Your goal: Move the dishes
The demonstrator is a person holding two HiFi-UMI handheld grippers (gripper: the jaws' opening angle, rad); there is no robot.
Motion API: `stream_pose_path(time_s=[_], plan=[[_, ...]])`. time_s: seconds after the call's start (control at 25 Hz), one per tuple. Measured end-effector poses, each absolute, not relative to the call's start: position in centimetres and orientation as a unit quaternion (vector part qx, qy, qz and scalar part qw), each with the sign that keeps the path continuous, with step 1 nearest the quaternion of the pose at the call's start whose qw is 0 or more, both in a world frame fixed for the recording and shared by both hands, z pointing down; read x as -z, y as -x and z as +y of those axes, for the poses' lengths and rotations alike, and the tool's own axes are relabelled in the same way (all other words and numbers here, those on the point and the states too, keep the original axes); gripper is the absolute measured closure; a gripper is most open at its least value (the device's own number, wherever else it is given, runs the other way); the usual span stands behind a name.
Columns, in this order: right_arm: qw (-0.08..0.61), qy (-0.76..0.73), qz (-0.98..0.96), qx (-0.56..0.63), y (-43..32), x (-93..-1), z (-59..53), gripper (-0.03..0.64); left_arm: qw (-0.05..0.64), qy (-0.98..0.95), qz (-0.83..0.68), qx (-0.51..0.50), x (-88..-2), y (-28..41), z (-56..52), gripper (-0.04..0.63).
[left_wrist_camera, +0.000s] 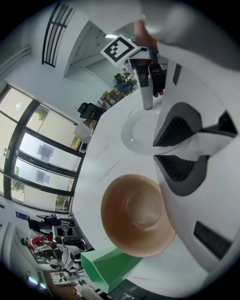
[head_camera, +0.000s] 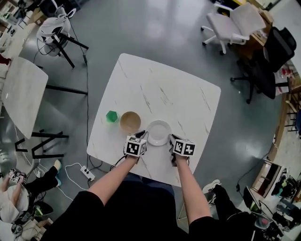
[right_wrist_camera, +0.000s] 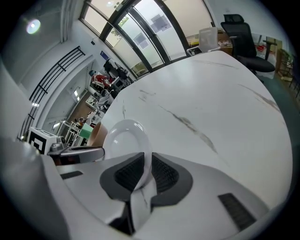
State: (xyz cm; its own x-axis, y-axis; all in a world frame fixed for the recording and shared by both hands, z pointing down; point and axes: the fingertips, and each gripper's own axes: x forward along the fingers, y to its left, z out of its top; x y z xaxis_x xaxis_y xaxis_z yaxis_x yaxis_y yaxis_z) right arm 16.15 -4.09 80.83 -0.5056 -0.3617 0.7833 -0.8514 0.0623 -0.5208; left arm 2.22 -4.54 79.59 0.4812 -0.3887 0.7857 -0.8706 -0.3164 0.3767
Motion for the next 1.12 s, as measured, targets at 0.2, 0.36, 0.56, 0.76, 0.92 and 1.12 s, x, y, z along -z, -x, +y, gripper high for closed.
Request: stream_pose_path(time_s=[0.2,0.36,0.56,0.76,0.92,1.12], plan=[[0.235,-0.442,-0.692,-0.521,-15.9,-81.0,-4.3,0.554,0.42,-0.75,-0.423,-0.287,-80.1,-2.1,-4.7,0.531],[0.235,-0.442,-0.694,-0.518,-15.7,-81.0,-4.4,0.554,0.424,-0.745,-0.43,-0.283,-80.4,-1.9,-4.9,0.531],[0.23,-0.438,-0.703,-0.511,-15.5,-80.9,-4.4,0.554,0.424,-0.745,-0.433,-0.281,-80.7,-1.8,-4.9,0.531],[0.233,-0.438,-0.711,-0.499,-15.6,-81.0,-4.2,0.532,0.42,-0.745,-0.433,-0.284,-80.5,-2.0,-4.5,0.514],[0.234,-0.431,-0.714,-0.5,-15.4,-80.9,-3.8,0.502,0.414,-0.748,-0.433,-0.284,-79.8,-2.2,-4.1,0.5],[0.231,-0.439,-0.713,-0.496,-15.9,-80.3,-3.8,0.486,0.38,-0.765,-0.429,-0.294,-78.2,-2.4,-3.6,0.495]])
